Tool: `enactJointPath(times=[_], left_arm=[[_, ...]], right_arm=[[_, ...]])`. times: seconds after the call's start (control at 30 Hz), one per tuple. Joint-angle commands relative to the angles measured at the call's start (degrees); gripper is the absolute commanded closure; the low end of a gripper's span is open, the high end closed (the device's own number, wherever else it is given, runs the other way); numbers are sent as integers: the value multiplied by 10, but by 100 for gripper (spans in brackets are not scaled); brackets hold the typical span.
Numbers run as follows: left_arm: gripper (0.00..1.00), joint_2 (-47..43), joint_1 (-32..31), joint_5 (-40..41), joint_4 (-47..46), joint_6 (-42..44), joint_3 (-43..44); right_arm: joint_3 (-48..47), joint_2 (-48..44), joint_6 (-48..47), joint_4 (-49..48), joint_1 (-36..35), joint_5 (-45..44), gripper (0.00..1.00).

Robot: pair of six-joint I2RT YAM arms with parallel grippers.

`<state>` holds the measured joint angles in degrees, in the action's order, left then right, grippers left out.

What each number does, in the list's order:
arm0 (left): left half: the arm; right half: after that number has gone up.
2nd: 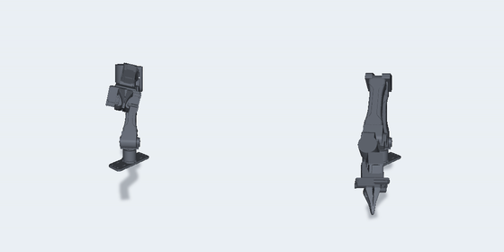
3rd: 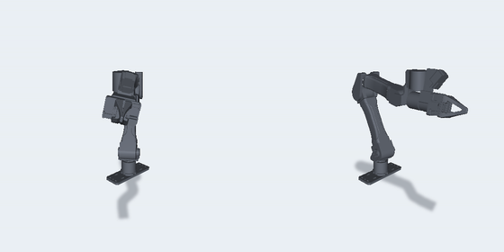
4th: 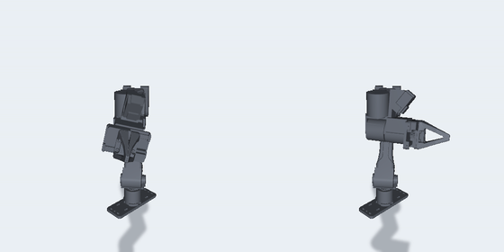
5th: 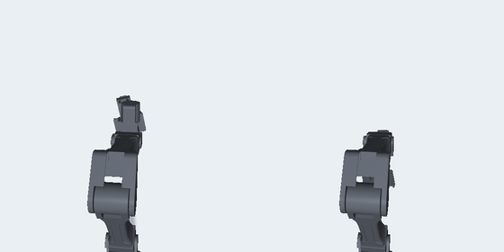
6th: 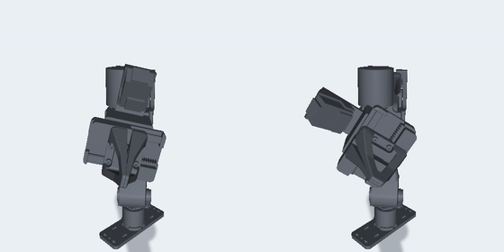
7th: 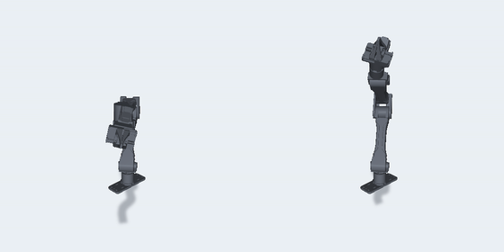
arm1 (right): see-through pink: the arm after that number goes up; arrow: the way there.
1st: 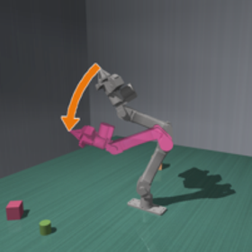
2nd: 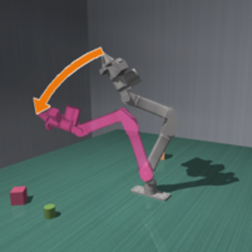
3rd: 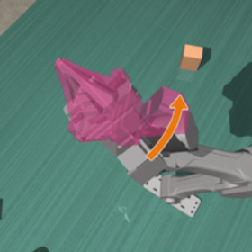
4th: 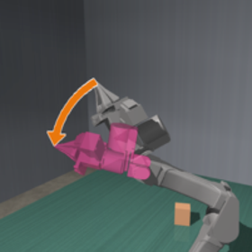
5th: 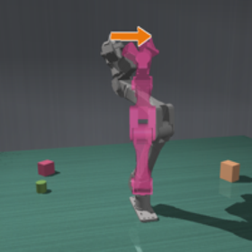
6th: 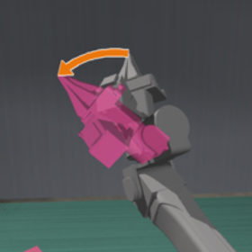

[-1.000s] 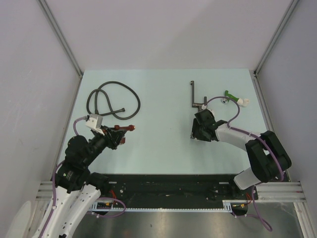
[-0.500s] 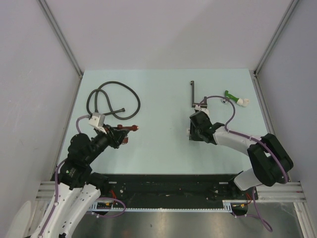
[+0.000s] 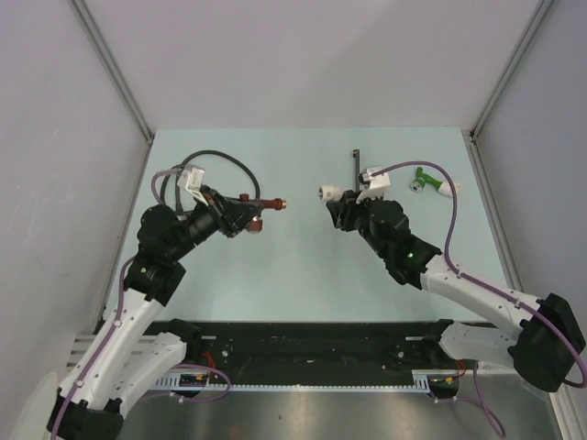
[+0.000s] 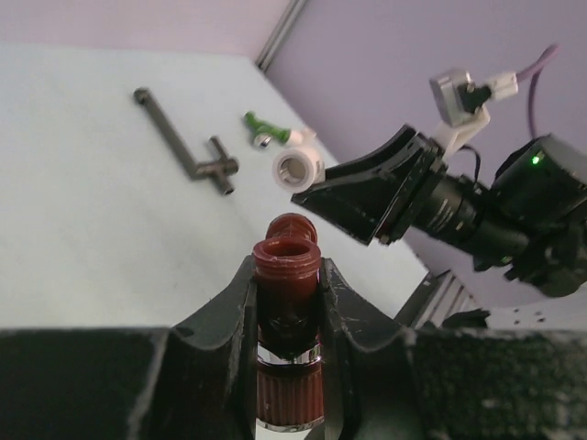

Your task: Install the water faucets

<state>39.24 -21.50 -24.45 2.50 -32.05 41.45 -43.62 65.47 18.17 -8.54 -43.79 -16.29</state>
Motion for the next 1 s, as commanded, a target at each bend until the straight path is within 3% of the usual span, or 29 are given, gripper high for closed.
enactJointPath(times=[0.0, 0.17, 0.4, 0.73, 0.97], left_arm=[[100, 50, -3, -48, -168, -76, 63], [100, 105, -3, -72, -320, -145, 60], [100, 123, -3, -109, -451, -141, -22], [100, 53, -2, -102, -486, -89, -66], [98, 46, -2, -113, -522, -83, -77]], right_arm=[[-25, -23, -87, -170, -5, -6, 100], [-32, -32, -121, -230, -15, 18, 100], [-18, -40, -101, -225, -45, 7, 100], [-18, -27, -89, -299, -106, -77, 100], [-18, -41, -98, -283, -121, -111, 100]])
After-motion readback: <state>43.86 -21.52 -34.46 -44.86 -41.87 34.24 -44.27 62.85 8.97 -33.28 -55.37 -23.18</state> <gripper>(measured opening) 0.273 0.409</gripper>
